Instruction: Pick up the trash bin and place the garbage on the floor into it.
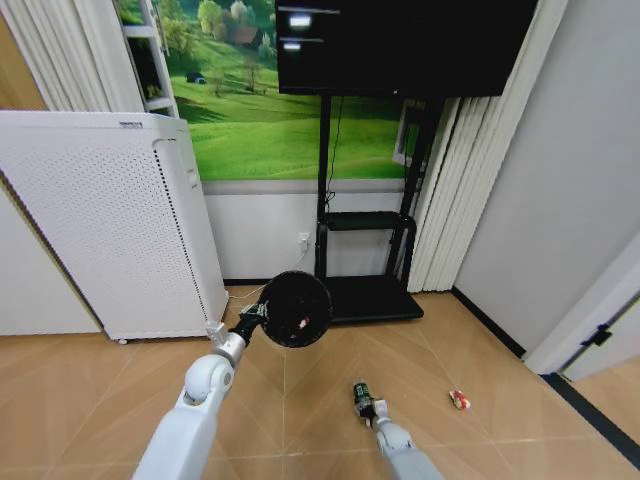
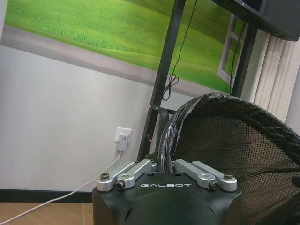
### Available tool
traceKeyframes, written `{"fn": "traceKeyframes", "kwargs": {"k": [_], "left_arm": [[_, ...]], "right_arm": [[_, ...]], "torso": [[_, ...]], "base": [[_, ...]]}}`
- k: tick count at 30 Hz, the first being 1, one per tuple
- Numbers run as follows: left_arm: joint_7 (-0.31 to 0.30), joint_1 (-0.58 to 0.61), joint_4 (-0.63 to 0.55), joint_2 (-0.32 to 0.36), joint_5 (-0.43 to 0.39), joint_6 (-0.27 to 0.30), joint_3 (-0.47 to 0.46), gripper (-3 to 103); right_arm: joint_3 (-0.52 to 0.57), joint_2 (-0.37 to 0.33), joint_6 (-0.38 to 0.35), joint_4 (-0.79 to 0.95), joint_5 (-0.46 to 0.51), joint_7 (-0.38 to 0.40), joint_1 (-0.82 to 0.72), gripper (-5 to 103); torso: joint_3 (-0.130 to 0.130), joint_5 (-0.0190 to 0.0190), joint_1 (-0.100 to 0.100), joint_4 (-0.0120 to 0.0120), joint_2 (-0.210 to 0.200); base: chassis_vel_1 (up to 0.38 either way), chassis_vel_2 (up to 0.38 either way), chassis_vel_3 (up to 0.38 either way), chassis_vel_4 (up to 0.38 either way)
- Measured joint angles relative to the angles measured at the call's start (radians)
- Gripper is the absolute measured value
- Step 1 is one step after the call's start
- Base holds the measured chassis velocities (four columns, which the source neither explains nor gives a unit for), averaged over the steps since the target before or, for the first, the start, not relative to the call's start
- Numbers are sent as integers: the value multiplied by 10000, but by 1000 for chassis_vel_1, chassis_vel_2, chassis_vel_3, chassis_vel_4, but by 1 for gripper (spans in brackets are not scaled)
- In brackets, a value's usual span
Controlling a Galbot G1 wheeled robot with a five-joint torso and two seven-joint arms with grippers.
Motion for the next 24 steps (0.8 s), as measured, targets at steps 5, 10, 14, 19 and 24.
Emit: {"fn": "traceKeyframes", "kwargs": {"k": [5, 10, 14, 19, 24], "left_arm": [[4, 38, -56, -3, -9, -2, -42, 3], [15, 148, -104, 9, -9, -23, -231, 3], [23, 128, 38, 31, -26, -53, -383, 3], [29, -47, 547, -26, -16, -90, -441, 3], [204, -383, 1852, -219, 380, -234, 16, 3]], "right_arm": [[121, -134, -11, 701, -32, 192, -226, 38], [1046, -918, -471, 3542, 964, 613, -1391, 26], [2372, -1638, -534, 4961, 1616, 712, -2264, 25], [3934, -2308, -363, 5794, 2254, 832, -2883, 25], [4873, -2892, -504, 8748, 3106, 801, -4226, 25]], "torso": [[1, 1, 0, 0, 1], [0, 5, 0, 3, 2], [-1, 1, 0, -3, 2], [-2, 2, 0, -3, 2], [-1, -4, -1, -2, 2]], "base": [[0, 0, 0, 0], [0, 0, 0, 0], [0, 0, 0, 0], [0, 0, 0, 0], [0, 0, 0, 0]]}}
